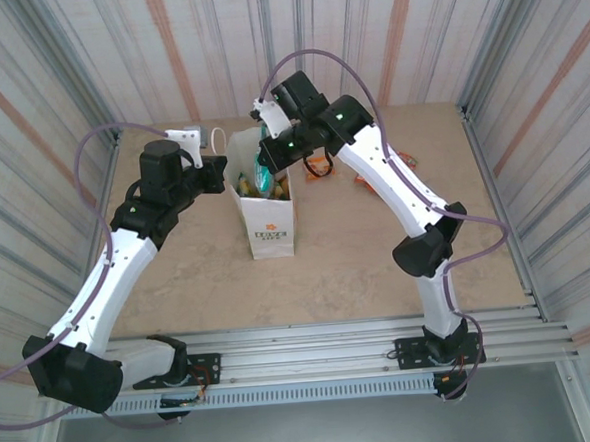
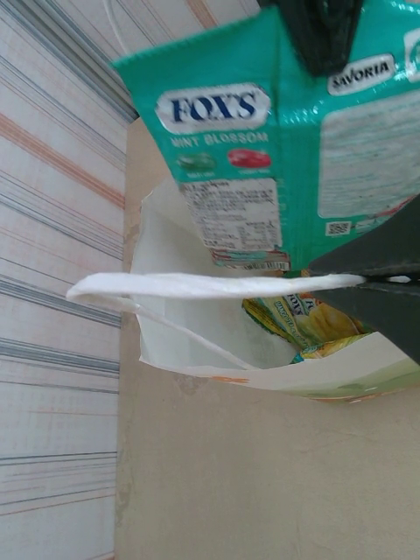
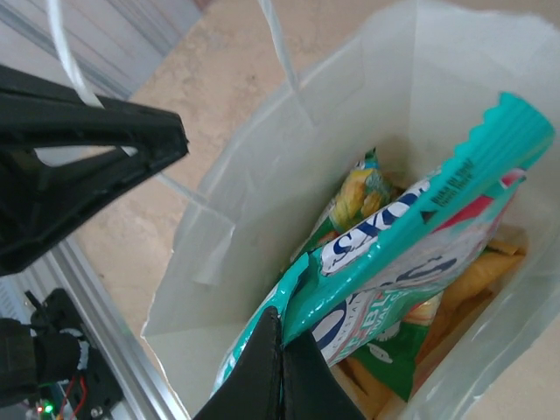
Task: Place the snacks into the paper bag
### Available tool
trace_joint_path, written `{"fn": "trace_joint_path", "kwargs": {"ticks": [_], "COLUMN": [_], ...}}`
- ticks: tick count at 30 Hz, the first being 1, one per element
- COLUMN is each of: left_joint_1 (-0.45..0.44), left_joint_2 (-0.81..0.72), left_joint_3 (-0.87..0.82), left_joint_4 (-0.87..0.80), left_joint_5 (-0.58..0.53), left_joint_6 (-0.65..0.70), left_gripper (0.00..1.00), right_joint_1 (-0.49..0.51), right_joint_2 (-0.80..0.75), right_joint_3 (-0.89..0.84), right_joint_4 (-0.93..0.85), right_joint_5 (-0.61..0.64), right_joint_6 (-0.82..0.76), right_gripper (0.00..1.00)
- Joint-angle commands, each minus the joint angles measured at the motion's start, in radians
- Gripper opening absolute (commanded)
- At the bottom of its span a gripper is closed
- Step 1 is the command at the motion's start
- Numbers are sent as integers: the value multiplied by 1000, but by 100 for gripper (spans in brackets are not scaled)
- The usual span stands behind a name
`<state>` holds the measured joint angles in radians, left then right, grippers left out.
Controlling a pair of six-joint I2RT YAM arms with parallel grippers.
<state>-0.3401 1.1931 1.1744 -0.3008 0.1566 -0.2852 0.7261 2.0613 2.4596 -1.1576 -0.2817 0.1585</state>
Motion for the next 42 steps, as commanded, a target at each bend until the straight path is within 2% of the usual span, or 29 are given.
{"fn": "trace_joint_path", "kwargs": {"ticks": [1,6,7,8,9,10,26,28,35,38,42], "left_joint_1": [7,7,7,7,6,6,7,7,6,7,7], "left_joint_2": [-20,-21,-22,-22,-23,-24,-33,-38,-70,-88,-103], "left_joint_3": [21,23,24,22,21,21,29,27,12,0,-22], "left_joint_4": [9,8,8,9,8,8,-4,-16,-47,-51,-51], "left_joint_5": [14,17,16,15,13,12,12,1,-20,-26,-43], "left_joint_6": [17,14,16,16,17,18,21,29,31,29,27], "left_gripper": [0,0,0,0,0,0,0,5,37,41,43], "right_joint_1": [-7,-1,-3,-3,-3,-3,-40,-63,-168,-241,-314], "right_joint_2": [15,34,38,40,41,41,-104,-140,-332,-414,-501], "right_joint_3": [41,48,51,55,65,73,59,6,-364,-544,-787], "right_joint_4": [-33,-16,-11,-8,-9,-11,-149,-155,0,115,272], "right_joint_5": [-41,-63,-61,-50,-42,-36,190,194,144,101,98], "right_joint_6": [-22,-7,-2,9,17,19,60,77,136,213,316], "right_gripper": [0,1,11,26,34,37,42,42,44,44,45]}}
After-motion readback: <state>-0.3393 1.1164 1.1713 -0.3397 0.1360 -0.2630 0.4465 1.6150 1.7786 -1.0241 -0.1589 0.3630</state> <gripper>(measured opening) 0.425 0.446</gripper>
